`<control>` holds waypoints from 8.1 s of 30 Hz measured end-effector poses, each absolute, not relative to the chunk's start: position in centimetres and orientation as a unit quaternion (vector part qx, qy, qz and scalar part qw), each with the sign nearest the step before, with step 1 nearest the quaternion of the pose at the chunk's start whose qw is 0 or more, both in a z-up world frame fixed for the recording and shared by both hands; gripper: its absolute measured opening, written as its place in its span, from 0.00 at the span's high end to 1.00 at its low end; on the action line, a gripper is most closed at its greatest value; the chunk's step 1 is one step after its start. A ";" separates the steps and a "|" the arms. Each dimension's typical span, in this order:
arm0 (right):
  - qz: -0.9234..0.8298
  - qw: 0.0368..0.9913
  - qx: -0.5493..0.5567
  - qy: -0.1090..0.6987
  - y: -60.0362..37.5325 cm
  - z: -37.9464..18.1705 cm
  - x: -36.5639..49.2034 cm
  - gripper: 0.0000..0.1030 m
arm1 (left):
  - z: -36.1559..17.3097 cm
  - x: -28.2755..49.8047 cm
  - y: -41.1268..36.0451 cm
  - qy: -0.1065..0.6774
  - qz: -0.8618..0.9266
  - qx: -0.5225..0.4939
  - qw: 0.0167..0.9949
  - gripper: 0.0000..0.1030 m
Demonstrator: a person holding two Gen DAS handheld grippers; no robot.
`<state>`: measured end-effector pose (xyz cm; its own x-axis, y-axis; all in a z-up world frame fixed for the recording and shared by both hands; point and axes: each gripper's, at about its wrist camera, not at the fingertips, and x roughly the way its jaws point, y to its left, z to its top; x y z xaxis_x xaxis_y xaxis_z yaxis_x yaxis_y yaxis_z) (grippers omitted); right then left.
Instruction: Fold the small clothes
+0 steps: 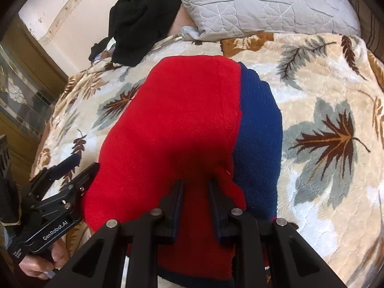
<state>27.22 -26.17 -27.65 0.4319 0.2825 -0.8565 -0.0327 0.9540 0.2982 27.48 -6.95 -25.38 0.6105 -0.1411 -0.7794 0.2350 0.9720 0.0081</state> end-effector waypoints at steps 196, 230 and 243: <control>0.087 0.835 0.138 0.526 -29.8 -28.1 29.2 0.40 | -24.6 29.6 -7.8 0.425 -0.133 0.122 0.887 0.11; 0.022 0.878 -0.070 0.473 -24.1 -26.7 27.5 0.40 | -23.2 31.5 -5.0 0.435 -0.153 0.045 0.886 0.11; 0.039 0.876 -0.036 0.480 -25.1 -26.6 27.7 0.40 | -23.8 31.9 -4.7 0.459 -0.144 0.045 0.875 0.11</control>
